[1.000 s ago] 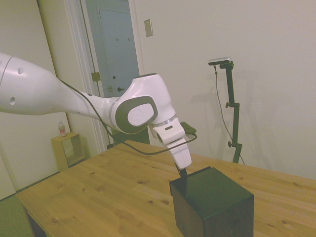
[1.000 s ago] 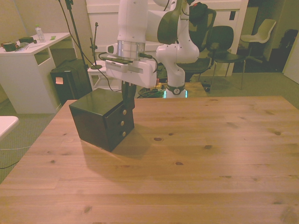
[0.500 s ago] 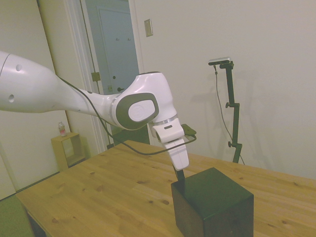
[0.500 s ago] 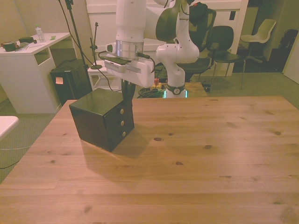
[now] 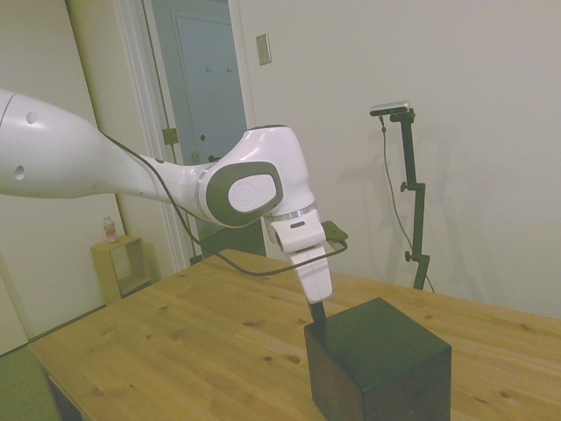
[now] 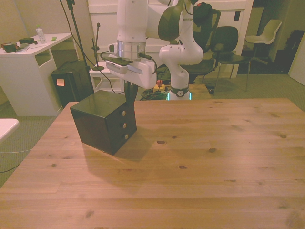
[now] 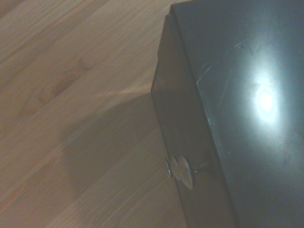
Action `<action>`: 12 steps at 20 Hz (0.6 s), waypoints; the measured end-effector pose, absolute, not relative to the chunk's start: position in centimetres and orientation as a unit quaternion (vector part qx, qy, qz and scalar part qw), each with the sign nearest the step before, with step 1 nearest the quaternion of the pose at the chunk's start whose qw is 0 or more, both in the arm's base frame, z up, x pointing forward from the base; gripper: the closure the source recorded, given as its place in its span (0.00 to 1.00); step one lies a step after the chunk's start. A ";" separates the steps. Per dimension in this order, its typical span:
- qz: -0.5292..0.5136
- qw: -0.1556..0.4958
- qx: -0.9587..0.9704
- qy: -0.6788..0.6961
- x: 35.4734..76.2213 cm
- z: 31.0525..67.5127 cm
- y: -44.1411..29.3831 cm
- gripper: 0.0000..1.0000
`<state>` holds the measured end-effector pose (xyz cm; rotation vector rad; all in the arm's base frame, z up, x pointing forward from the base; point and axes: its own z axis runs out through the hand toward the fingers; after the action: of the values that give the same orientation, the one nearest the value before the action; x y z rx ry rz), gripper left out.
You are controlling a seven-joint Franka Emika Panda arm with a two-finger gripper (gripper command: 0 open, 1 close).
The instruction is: Close the top drawer
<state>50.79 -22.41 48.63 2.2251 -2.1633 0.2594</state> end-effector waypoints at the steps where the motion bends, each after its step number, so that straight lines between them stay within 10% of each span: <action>1: 0.086 0.013 0.715 -0.694 50.9 48.5 -22.4 1.00; 12: 0.153 -0.032 0.768 -0.621 52.5 49.2 -14.4 1.00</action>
<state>52.46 -14.36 49.19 2.4620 -1.9928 0.4906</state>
